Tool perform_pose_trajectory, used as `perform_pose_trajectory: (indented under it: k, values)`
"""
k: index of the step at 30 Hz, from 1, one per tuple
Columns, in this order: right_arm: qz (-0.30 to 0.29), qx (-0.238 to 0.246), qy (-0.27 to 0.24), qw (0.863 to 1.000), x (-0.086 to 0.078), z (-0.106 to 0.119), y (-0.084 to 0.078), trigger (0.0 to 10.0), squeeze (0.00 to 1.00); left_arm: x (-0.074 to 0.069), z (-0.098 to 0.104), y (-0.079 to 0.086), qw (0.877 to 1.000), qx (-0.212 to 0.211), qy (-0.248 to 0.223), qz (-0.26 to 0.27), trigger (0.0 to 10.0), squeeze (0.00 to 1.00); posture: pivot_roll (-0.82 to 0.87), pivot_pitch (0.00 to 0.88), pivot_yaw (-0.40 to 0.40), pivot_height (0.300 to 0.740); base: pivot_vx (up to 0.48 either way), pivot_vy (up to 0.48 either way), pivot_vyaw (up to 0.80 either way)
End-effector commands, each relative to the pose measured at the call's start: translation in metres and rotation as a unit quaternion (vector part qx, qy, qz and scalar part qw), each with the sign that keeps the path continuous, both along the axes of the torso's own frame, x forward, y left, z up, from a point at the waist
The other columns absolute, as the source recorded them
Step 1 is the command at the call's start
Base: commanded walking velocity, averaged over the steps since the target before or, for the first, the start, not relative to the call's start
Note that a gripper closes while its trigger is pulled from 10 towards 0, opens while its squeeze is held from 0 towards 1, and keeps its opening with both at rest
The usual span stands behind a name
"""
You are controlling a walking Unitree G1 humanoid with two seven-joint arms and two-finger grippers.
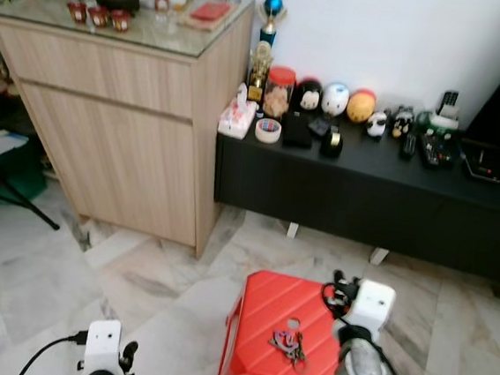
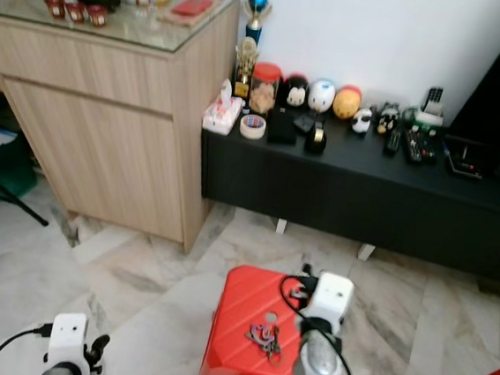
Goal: Hang keys on a hook
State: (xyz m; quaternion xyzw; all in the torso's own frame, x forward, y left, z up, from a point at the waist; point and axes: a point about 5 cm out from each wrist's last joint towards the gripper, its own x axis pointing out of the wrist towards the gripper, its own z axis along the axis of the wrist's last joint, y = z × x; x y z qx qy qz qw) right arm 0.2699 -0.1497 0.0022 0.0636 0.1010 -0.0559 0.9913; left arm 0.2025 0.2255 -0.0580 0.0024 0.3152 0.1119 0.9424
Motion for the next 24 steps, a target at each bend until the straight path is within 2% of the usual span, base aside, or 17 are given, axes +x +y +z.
perform_pose_trajectory:
  k: [1, 16, 21, 22, 23, 24]
  values:
    - [-0.005, -0.007, -0.008, 1.000, 0.001, 0.003, -0.004, 10.0, 0.00, -0.001, 0.000, 0.000, 1.000, -0.004, -0.003, 0.006, 10.0, 0.00, 0.06, 0.000, -0.048, 0.740, 0.000, 0.000, 0.00]
    - [0.001, -0.026, -0.003, 1.000, 0.001, 0.002, -0.003, 10.0, 0.00, 0.004, 0.003, -0.001, 1.000, -0.005, -0.017, 0.000, 10.0, 0.00, 0.06, 0.000, -0.048, 0.740, 0.000, 0.000, 0.00]
    - [0.005, -0.028, -0.009, 1.000, 0.000, 0.003, -0.003, 10.0, 0.00, 0.026, 0.024, 0.004, 0.996, 0.001, -0.091, -0.006, 10.0, 0.00, 0.05, 0.000, -0.050, 0.740, 0.000, 0.000, 0.00]
    - [0.005, -0.029, -0.010, 1.000, 0.000, 0.003, -0.004, 10.0, 0.00, 0.034, 0.032, 0.005, 0.993, 0.005, -0.121, -0.009, 10.0, 0.00, 0.05, 0.000, -0.053, 0.740, 0.000, 0.000, 0.00]
    - [0.005, -0.029, -0.010, 1.000, 0.000, 0.003, -0.004, 10.0, 0.00, 0.034, 0.032, 0.005, 0.993, 0.005, -0.121, -0.009, 10.0, 0.00, 0.05, 0.000, -0.053, 0.740, 0.000, 0.000, 0.00]
    - [0.005, -0.028, -0.013, 1.000, -0.001, 0.004, -0.004, 10.0, 0.00, 0.042, 0.041, 0.005, 0.989, 0.008, -0.150, -0.013, 10.0, 0.00, 0.06, 0.000, -0.058, 0.740, 0.000, 0.000, 0.00]
